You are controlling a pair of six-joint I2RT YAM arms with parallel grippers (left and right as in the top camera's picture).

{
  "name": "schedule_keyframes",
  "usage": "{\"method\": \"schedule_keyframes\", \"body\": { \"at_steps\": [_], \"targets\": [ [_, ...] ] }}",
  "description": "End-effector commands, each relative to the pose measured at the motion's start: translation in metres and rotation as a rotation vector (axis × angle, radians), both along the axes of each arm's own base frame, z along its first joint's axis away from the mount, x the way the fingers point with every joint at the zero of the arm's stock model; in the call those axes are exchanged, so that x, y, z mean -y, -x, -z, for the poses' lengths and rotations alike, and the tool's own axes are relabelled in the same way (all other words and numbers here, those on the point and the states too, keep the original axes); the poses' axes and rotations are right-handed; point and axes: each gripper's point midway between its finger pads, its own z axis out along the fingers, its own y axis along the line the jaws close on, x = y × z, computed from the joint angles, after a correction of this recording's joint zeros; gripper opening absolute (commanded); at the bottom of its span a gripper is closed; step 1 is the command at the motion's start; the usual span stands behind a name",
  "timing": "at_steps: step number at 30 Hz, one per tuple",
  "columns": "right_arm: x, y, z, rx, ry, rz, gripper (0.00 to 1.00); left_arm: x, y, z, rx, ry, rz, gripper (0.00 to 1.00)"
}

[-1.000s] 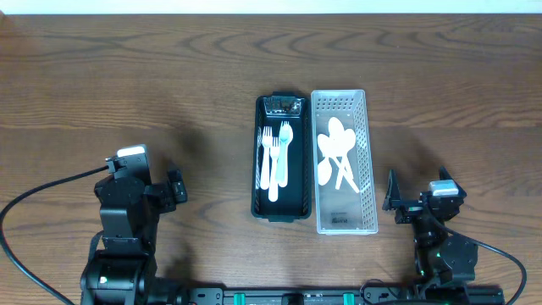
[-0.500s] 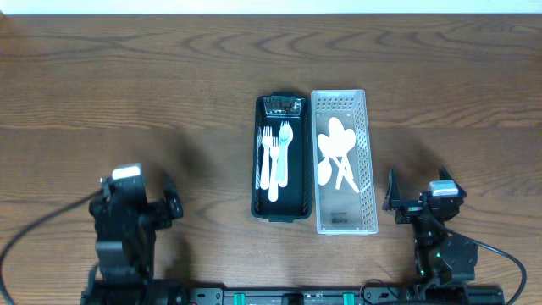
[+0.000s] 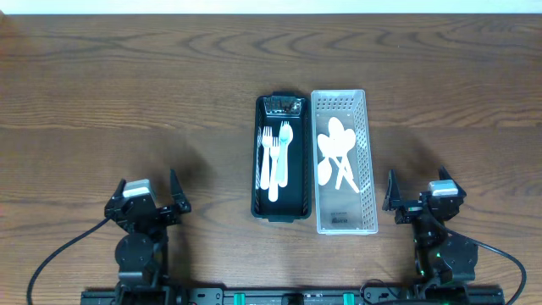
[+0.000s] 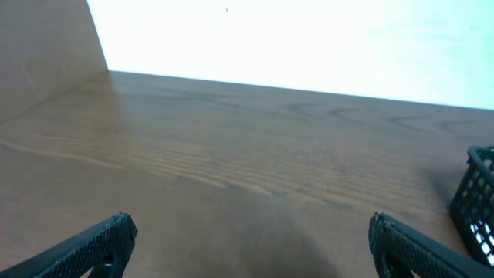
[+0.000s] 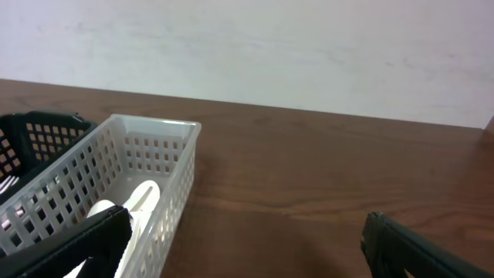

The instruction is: Pack container

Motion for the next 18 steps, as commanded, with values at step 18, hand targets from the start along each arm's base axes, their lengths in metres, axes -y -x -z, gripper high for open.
{"method": "schedule_keyframes", "body": {
  "at_steps": [18],
  "targets": [
    [-0.005, 0.001, 0.0, 0.002, 0.012, -0.023, 0.99, 0.007, -0.004, 0.017, -0.016, -0.111, 0.063, 0.98]
  ]
}}
